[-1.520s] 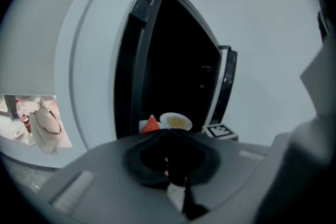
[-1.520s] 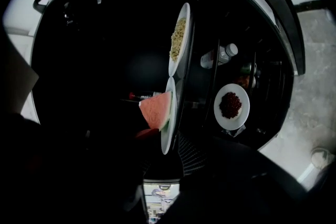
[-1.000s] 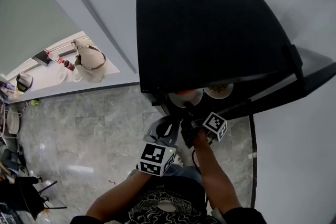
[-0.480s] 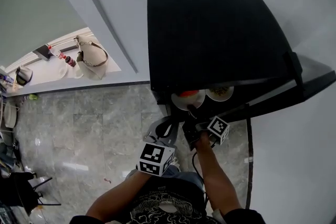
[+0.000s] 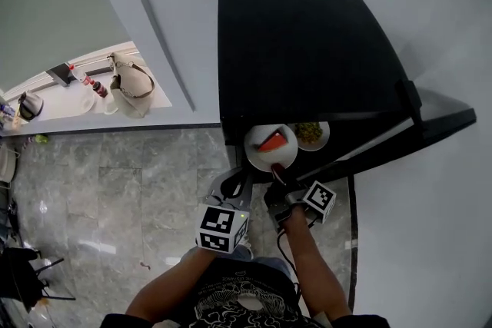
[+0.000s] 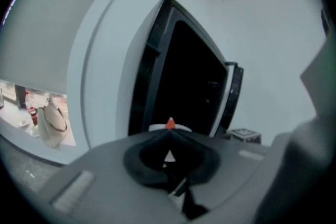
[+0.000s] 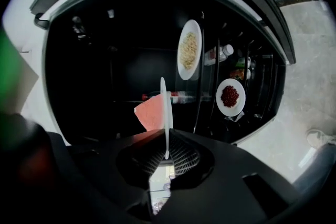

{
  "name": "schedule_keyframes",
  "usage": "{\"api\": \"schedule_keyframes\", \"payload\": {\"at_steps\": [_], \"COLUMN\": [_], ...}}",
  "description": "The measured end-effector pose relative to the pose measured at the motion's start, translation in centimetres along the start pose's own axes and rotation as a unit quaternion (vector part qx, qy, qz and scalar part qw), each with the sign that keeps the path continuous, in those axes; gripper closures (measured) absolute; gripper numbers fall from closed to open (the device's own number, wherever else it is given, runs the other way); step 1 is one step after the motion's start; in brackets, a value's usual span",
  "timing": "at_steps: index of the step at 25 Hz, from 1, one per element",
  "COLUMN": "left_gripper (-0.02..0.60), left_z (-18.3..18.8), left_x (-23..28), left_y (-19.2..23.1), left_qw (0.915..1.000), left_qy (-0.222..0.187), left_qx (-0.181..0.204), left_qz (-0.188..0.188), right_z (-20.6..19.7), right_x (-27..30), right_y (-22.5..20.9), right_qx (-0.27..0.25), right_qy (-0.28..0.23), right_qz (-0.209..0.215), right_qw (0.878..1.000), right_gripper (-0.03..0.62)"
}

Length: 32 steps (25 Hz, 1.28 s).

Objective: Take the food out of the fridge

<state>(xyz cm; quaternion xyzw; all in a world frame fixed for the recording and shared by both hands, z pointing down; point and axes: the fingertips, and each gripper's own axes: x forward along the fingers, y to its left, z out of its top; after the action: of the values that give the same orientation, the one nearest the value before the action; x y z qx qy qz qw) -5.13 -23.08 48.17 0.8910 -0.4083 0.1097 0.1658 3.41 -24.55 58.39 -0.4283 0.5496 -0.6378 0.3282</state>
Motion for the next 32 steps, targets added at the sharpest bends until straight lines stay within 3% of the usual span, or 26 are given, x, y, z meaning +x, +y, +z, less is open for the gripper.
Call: {"api": "schedule_keyframes", "payload": {"at_steps": [7, 14, 22, 32], "left_gripper": [0.580, 0.580, 0.580, 0.580], "left_z": [1.8, 3.4, 6.0, 9.0], "left_x": [-1.8, -4.3, -6.7, -7.6], "left_y": [-1.4, -2.8, -4.8, -5.9], "left_qw": [0.9996, 0.9972, 0.9942, 0.9923], "left_qy": [-0.019, -0.042, -0.071, -0.089], "left_qx": [0.012, -0.002, -0.003, 0.018], "left_qz": [0.020, 0.062, 0.081, 0.084], "right_z": [-0.7, -1.8, -3.0, -5.1], "right_x": [-5.1, -10.8, -16.6, -18.1], "right_y": [4.2, 9.4, 16.4, 26.0], "right_qx": [0.001, -0.007, -0.014, -0.045], "right_qy": [0.015, 0.047, 0.082, 0.134], "right_qz": [0.013, 0.026, 0.046, 0.088], "right_qw": [1.000, 0.999, 0.995, 0.986], "right_gripper": [0.583, 0.583, 0.583, 0.583]}}
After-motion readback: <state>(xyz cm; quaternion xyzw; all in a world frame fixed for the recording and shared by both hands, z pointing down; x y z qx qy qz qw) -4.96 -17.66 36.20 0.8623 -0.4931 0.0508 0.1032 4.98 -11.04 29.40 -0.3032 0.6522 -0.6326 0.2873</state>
